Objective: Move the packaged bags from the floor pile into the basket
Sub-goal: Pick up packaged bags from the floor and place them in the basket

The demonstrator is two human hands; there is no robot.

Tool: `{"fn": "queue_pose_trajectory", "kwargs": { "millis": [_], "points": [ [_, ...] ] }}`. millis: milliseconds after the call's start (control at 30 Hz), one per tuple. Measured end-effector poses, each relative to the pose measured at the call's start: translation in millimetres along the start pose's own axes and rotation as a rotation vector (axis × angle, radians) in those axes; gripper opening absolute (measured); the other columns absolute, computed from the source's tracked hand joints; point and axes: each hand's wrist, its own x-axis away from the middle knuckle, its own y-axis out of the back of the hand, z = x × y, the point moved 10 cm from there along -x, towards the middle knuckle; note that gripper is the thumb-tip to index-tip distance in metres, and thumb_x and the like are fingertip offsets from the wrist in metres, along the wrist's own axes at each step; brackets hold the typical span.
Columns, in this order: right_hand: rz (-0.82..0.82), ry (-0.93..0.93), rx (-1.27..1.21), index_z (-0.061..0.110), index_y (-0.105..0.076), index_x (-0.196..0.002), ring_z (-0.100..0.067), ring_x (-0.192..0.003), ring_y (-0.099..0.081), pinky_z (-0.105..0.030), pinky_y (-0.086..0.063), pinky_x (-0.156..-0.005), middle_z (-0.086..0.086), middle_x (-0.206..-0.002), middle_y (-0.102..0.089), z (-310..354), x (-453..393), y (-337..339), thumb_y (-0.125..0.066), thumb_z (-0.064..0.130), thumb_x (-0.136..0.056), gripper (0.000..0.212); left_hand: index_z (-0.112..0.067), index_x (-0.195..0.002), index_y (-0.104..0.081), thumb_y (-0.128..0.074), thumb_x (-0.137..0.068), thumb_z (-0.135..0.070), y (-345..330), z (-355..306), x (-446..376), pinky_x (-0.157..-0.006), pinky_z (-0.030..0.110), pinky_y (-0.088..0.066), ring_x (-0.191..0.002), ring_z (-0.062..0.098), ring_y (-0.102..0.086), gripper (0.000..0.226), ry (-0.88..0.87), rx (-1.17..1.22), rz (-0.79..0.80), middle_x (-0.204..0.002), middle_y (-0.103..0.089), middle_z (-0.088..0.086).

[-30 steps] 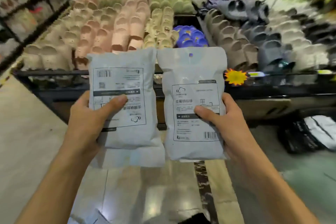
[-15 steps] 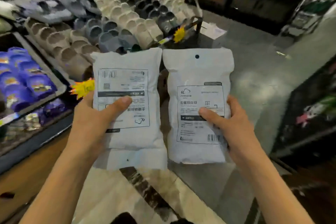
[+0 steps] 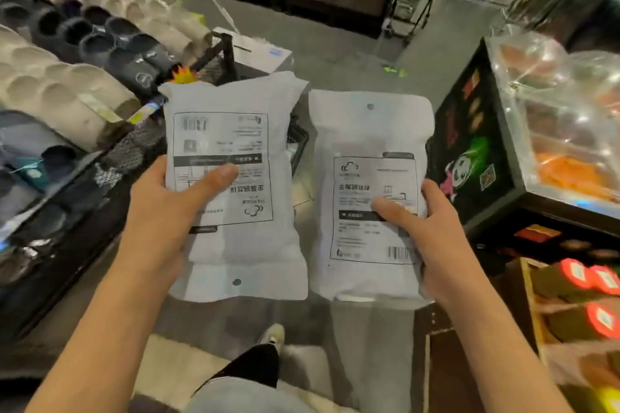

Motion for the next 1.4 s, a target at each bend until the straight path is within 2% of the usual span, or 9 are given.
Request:
{"fn": "queue_pose_trajectory", "kwargs": {
  "millis": [200, 400, 567, 667, 833, 1067, 1167, 1233, 1400],
  "points": [
    [-0.084, 0.008, -0.011, 0.016, -0.058, -0.125, -0.031, -0.097, -0.079, -0.054, -0.065, -0.081, -0.008, -0.111, -0.08, 39, -97, 4, -0.077, 0.007, -0.086, 0.044, -0.017, -0.117, -0.072, -0.084, -0.07, -0.024, -72, -12, -117, -0.065, 0.036, -0.064, -0.089, 0.023, -0.08, 0.049, 0.042, 0.079, 0.083, -0.103, -0.082, 0.002],
    [-0.156, 0.024, -0.014, 0.017, -0.058, -0.127, -0.03, -0.098, -0.079, -0.055, -0.064, -0.084, -0.007, -0.112, -0.08, 68, -190, 26, -0.079, 0.011, -0.082, 0.05, -0.021, -0.121, -0.072, -0.085, -0.071, -0.025, -153, -9, -222, -0.08, 0.043, -0.061, -0.094, 0.023, -0.079, 0.051, 0.092, 0.051, 0.177, -0.107, -0.081, -0.001],
    [-0.165, -0.028, -0.01, 0.015, -0.058, -0.126, -0.032, -0.096, -0.079, -0.058, -0.063, -0.083, -0.008, -0.111, -0.08, 78, -298, 45, -0.081, 0.013, -0.081, 0.051, -0.026, -0.117, -0.073, -0.086, -0.073, -0.022, -204, 10, -302, -0.068, 0.04, -0.063, -0.089, 0.02, -0.08, 0.046, 0.157, 0.045, 0.141, -0.104, -0.082, -0.003],
    [-0.108, -0.056, 0.017, 0.016, -0.058, -0.123, -0.029, -0.094, -0.08, -0.052, -0.065, -0.079, -0.005, -0.108, -0.081, 87, -379, 44, -0.081, 0.011, -0.082, 0.047, -0.023, -0.119, -0.072, -0.084, -0.078, -0.017, -225, 18, -348, -0.063, 0.038, -0.065, -0.088, 0.022, -0.08, 0.043, 0.191, 0.059, 0.061, -0.104, -0.082, 0.0],
    [0.097, -0.104, 0.087, 0.02, -0.059, -0.119, -0.026, -0.091, -0.08, -0.044, -0.066, -0.073, -0.002, -0.107, -0.081, 111, -504, 14, -0.085, 0.022, -0.068, 0.057, -0.02, -0.116, -0.072, -0.084, -0.073, -0.019, -238, 15, -412, -0.057, 0.033, -0.064, -0.082, 0.021, -0.08, 0.044, 0.213, 0.06, -0.147, -0.099, -0.082, 0.0],
    [0.338, -0.141, 0.196, 0.026, -0.061, -0.117, -0.023, -0.09, -0.08, -0.046, -0.063, -0.079, 0.003, -0.104, -0.081, 130, -644, -56, -0.086, 0.029, -0.065, 0.058, -0.021, -0.121, -0.071, -0.084, -0.065, -0.024, -227, 20, -483, -0.077, 0.042, -0.063, -0.09, 0.024, -0.08, 0.057, 0.239, 0.095, -0.398, -0.104, -0.082, 0.001],
    [0.449, -0.172, 0.248, 0.024, -0.06, -0.118, -0.024, -0.09, -0.08, -0.045, -0.065, -0.076, 0.002, -0.104, -0.081, 127, -693, -96, -0.085, 0.026, -0.068, 0.056, -0.025, -0.113, -0.072, -0.083, -0.075, -0.017, -215, 30, -507, -0.057, 0.033, -0.063, -0.08, 0.018, -0.08, 0.04, 0.255, 0.136, -0.519, -0.094, -0.082, -0.005],
    [0.519, -0.189, 0.286, 0.022, -0.06, -0.119, -0.024, -0.089, -0.08, -0.039, -0.066, -0.071, 0.0, -0.104, -0.081, 122, -722, -125, -0.085, 0.023, -0.07, 0.055, -0.027, -0.109, -0.071, -0.083, -0.075, -0.016, -205, 40, -522, -0.054, 0.031, -0.062, -0.078, 0.017, -0.08, 0.038, 0.262, 0.178, -0.593, -0.092, -0.082, -0.006],
    [0.666, -0.221, 0.378, 0.02, -0.059, -0.12, -0.025, -0.09, -0.08, -0.036, -0.066, -0.069, 0.001, -0.104, -0.081, 106, -786, -196, -0.084, 0.014, -0.079, 0.048, -0.027, -0.116, -0.071, -0.086, -0.063, -0.025, -180, 67, -559, -0.074, 0.043, -0.063, -0.09, 0.022, -0.08, 0.055, 0.291, 0.236, -0.736, -0.102, -0.082, -0.002]
  ]
}}
